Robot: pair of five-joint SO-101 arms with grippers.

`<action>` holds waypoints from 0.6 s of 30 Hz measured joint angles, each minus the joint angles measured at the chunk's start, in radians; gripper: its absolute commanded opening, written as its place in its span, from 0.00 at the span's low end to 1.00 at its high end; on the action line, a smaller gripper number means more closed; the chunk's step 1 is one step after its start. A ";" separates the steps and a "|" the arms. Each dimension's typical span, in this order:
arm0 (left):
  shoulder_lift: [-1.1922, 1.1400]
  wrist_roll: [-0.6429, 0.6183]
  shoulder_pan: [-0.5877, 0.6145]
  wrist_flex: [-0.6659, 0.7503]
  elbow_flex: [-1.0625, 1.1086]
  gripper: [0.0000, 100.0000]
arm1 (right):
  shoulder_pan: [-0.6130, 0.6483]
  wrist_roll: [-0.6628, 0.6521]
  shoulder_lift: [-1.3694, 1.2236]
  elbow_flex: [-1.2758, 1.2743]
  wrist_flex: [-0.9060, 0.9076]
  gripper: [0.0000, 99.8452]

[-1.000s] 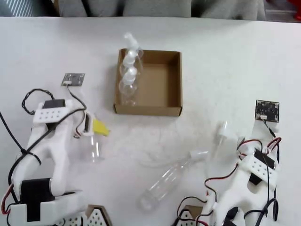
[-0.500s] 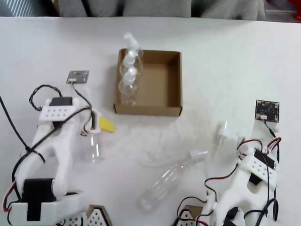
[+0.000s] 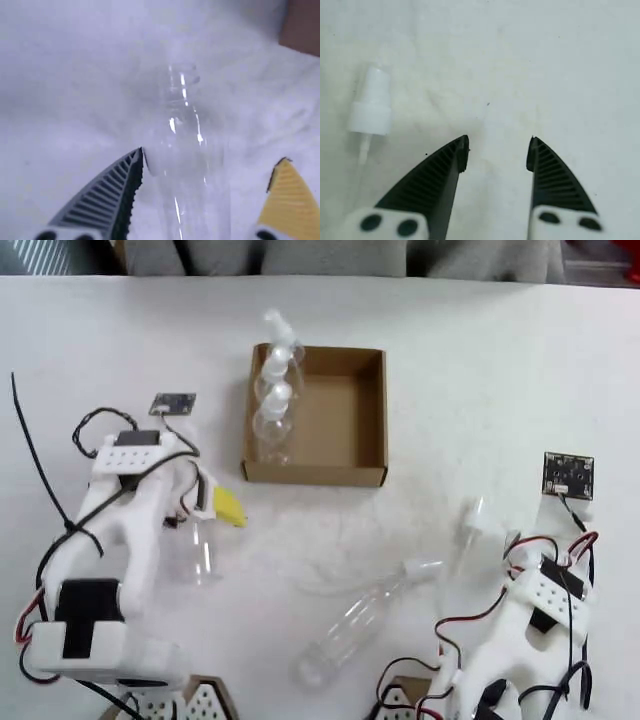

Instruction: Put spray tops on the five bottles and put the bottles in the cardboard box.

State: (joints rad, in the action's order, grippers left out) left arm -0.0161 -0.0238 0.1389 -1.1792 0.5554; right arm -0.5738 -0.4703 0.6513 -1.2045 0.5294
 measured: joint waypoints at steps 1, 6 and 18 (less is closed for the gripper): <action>-0.014 0.000 0.000 0.000 0.000 0.39 | 0.000 0.000 0.000 0.000 0.000 0.17; -0.044 0.008 0.000 0.049 -0.002 0.29 | 0.000 0.000 0.000 0.000 0.000 0.17; -0.138 0.112 -0.005 0.127 -0.037 0.04 | 0.000 0.000 0.000 0.000 0.000 0.17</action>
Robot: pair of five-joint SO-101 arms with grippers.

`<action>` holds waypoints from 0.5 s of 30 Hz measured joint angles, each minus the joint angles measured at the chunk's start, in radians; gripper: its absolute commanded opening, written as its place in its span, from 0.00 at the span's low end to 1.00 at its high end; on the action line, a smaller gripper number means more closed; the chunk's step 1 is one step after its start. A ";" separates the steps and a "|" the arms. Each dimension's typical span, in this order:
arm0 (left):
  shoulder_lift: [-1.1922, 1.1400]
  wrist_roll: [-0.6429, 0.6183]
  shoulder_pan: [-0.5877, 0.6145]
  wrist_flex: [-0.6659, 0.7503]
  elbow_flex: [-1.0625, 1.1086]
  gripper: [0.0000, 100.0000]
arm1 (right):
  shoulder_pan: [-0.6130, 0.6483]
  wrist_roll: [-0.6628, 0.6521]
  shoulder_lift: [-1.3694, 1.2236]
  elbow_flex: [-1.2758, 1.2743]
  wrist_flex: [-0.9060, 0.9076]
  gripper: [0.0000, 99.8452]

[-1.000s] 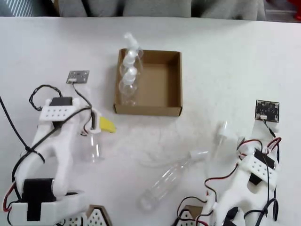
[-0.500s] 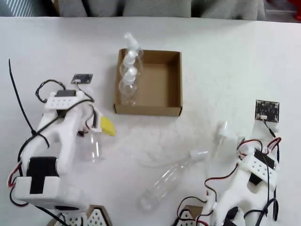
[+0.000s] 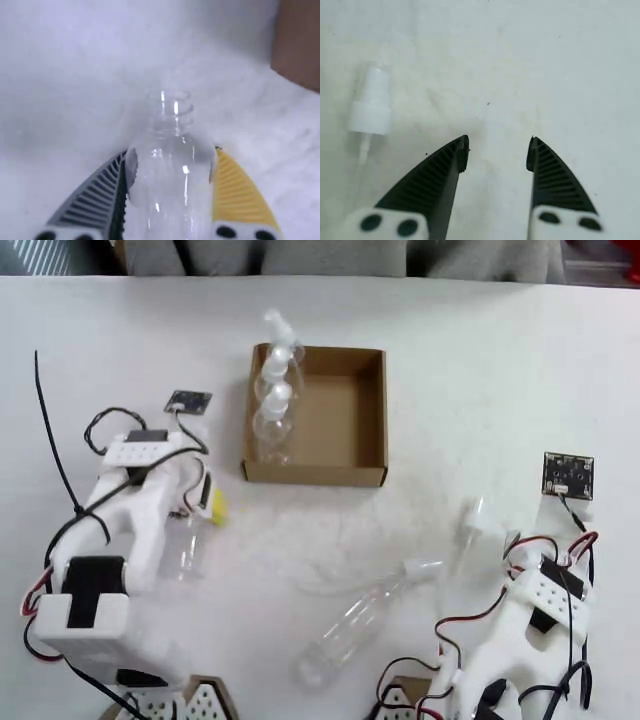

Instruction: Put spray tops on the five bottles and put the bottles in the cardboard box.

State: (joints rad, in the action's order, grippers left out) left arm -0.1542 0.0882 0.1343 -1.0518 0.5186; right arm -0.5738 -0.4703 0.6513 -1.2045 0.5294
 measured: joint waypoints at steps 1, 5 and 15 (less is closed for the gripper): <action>0.000 0.000 -0.002 0.000 0.000 0.04 | 0.000 0.000 0.000 0.000 0.000 0.17; -0.003 0.000 -0.005 0.000 -0.002 0.04 | 0.000 0.000 0.000 0.000 0.000 0.17; 0.055 0.002 0.006 0.048 0.066 0.04 | 0.107 0.087 -0.002 0.118 0.265 0.17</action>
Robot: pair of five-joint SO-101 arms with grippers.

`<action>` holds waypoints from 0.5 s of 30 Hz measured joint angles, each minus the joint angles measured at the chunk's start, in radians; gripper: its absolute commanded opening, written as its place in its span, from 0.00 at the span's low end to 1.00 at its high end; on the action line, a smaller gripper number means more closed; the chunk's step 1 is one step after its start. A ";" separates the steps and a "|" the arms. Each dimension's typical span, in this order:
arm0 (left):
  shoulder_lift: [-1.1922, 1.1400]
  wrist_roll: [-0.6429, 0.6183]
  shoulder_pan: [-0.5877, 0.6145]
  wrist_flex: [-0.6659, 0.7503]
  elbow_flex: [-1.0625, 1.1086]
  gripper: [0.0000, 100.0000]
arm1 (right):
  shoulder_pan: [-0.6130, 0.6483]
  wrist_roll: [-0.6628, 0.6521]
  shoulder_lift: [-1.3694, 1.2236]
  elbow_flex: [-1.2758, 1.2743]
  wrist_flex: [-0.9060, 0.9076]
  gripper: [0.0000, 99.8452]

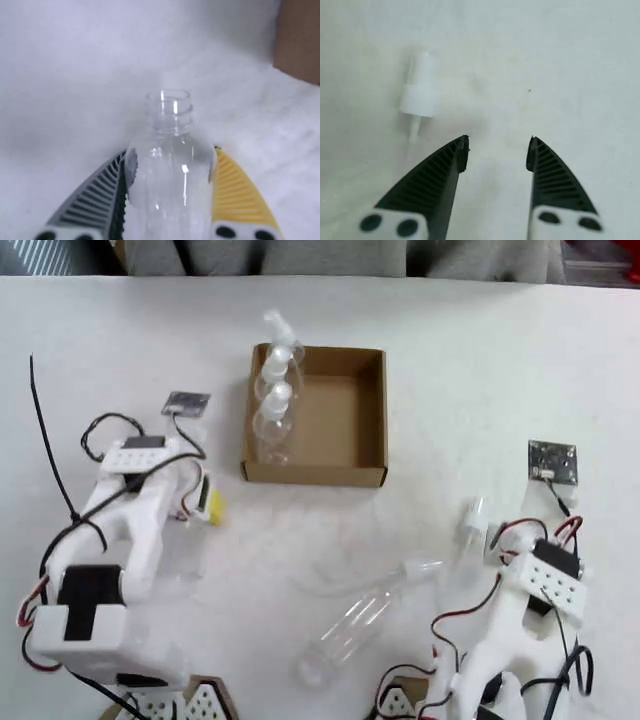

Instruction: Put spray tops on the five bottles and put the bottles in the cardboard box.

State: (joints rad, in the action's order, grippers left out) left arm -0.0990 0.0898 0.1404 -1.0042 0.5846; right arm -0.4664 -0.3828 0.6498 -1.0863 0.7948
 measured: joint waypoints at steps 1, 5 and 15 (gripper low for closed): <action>0.020 0.000 0.003 0.015 0.023 0.04 | 0.006 0.015 0.000 0.025 0.035 0.17; 0.097 0.000 0.009 0.074 0.112 0.04 | 0.018 0.083 0.000 0.132 0.186 0.17; 0.121 0.000 0.017 0.095 0.144 0.04 | 0.239 0.138 0.000 0.287 0.651 0.17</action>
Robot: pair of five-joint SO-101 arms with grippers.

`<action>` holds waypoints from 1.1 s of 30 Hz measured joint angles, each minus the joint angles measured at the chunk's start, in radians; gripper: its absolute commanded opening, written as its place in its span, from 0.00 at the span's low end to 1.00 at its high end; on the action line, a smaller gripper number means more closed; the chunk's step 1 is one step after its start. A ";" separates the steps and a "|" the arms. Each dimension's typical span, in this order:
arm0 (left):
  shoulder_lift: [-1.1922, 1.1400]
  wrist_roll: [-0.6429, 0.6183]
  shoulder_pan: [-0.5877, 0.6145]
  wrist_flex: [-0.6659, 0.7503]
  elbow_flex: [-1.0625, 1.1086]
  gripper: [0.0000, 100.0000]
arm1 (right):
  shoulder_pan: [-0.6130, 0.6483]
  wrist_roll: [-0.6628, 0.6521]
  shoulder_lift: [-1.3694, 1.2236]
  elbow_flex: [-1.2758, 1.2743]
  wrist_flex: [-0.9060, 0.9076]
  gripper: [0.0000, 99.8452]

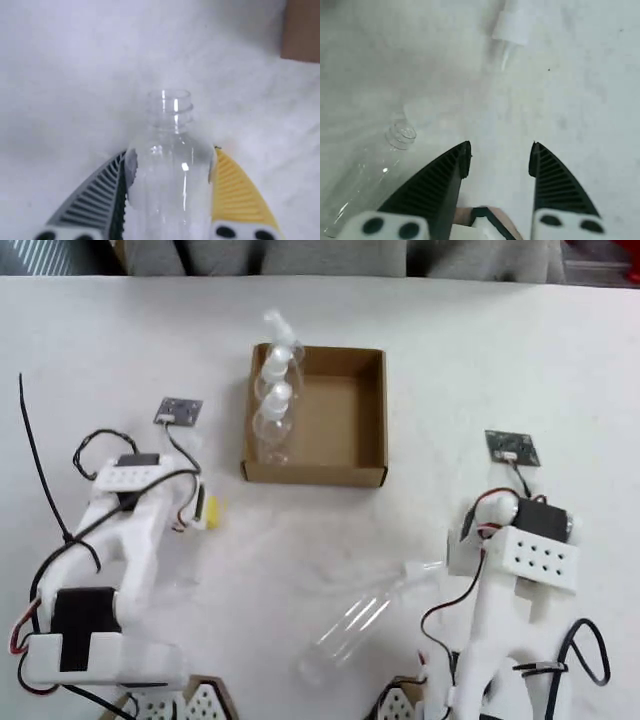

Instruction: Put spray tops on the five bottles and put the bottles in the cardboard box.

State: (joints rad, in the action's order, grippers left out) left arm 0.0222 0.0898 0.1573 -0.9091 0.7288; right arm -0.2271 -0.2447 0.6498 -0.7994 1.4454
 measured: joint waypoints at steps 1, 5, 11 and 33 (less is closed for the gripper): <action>0.000 0.000 0.000 0.000 0.000 0.04 | 0.023 0.032 0.000 0.000 0.008 0.17; 0.000 0.000 0.000 0.000 0.000 0.04 | 0.138 0.186 0.000 0.000 0.009 0.17; 0.000 0.000 0.000 0.000 0.000 0.04 | 0.273 0.367 0.000 -0.054 -0.055 0.17; 0.000 0.078 0.000 0.000 0.000 0.04 | 0.408 0.414 0.017 -0.367 -0.503 0.17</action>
State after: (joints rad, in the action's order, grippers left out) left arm 0.0222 0.1680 0.1573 -0.9091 0.7288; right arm 0.1811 0.1695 0.6667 -1.1661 0.9421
